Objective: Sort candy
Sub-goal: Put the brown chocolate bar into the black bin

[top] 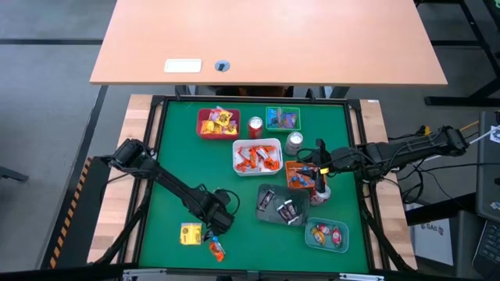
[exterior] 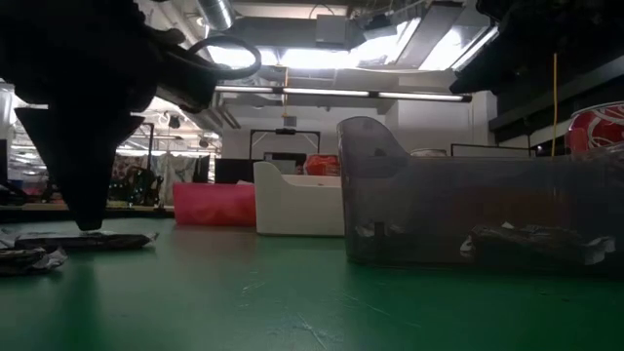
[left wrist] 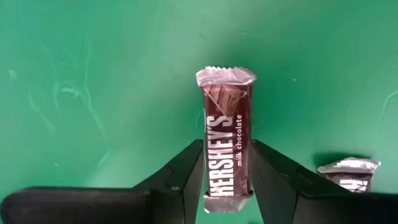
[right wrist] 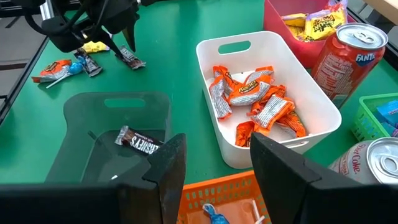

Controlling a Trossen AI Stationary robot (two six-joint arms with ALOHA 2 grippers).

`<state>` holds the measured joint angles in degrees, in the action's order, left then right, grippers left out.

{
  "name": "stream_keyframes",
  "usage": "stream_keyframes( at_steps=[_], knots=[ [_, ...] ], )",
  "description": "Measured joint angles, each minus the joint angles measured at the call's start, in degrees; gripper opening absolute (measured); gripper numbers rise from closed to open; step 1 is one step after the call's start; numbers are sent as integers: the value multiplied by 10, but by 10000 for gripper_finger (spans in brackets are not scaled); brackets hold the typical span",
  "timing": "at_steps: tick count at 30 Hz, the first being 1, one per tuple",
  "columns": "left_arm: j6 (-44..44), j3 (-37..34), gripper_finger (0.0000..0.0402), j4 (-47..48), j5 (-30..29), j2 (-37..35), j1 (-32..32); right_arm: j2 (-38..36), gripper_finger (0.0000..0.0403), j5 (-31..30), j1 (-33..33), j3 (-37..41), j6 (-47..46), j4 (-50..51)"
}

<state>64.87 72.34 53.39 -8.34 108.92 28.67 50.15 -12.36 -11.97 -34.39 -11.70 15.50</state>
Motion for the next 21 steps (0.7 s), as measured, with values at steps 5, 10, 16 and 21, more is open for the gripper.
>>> stream_keyframes(
  at_steps=[5, 10, 16, 21],
  knots=[
    [-6, 0, 145, -6, 5, 14, 0, 0, 179, 0, 0, 0, 0, 2],
    [-9, 1, 177, -10, 19, 30, -2, 0, 179, 0, 0, 0, 0, 6],
    [-10, 2, 168, -15, 15, 34, -1, 0, 179, 0, 0, 0, 0, 11],
    [-11, 2, 119, -23, 10, 35, -1, 0, 179, 0, 0, 0, 0, 11]
  ],
)
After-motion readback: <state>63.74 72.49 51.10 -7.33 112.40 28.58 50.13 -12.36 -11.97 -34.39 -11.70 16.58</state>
